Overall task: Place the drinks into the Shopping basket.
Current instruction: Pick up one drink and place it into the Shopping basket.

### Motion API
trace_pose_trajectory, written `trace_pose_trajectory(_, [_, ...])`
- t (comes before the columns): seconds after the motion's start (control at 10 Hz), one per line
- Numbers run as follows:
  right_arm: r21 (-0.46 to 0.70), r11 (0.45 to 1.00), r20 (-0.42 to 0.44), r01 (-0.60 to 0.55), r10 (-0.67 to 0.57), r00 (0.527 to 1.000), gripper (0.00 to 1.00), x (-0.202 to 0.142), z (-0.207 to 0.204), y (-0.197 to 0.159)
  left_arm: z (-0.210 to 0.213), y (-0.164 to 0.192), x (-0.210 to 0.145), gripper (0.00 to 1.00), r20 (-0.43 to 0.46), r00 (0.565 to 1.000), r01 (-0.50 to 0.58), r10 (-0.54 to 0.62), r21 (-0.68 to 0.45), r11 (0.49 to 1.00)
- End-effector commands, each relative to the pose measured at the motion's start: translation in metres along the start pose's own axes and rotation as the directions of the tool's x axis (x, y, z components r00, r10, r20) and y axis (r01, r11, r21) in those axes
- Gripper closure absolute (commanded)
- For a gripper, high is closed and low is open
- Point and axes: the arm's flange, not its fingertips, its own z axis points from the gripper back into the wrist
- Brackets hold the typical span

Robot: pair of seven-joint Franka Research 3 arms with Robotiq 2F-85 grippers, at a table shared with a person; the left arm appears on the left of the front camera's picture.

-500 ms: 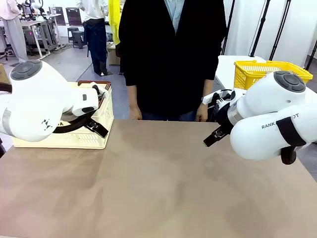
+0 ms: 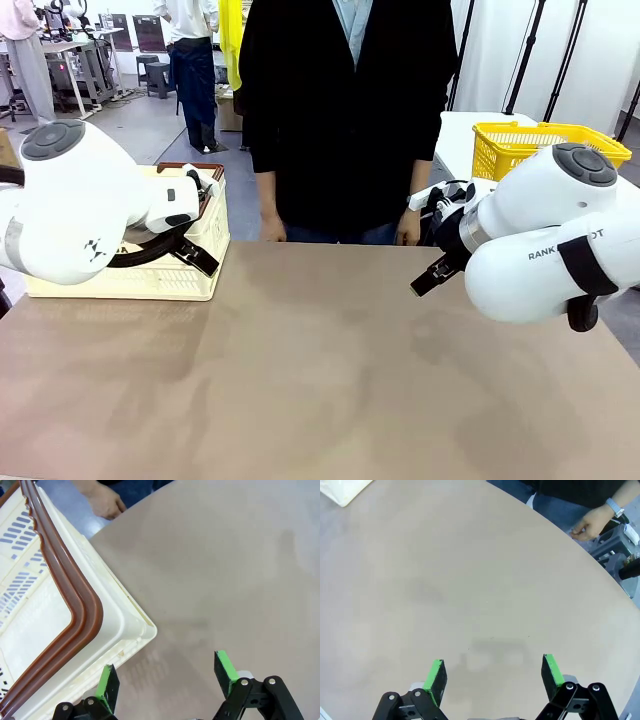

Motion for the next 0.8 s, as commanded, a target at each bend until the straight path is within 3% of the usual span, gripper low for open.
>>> trace_pose_trajectory(0.0, [0.0,1.0,0.0,0.001,-0.001,1.0,0.0,0.0,0.0,0.0,0.0018,0.0005,0.0018,0.0,0.006,1.0,0.001,-0.001,0.002,1.0])
trace_pose_trajectory(0.7, [0.0,1.0,0.0,0.001,-0.001,1.0,0.0,0.0,0.0,0.0,0.0018,0.0005,0.0018,0.0,0.006,1.0,0.001,-0.001,0.002,1.0])
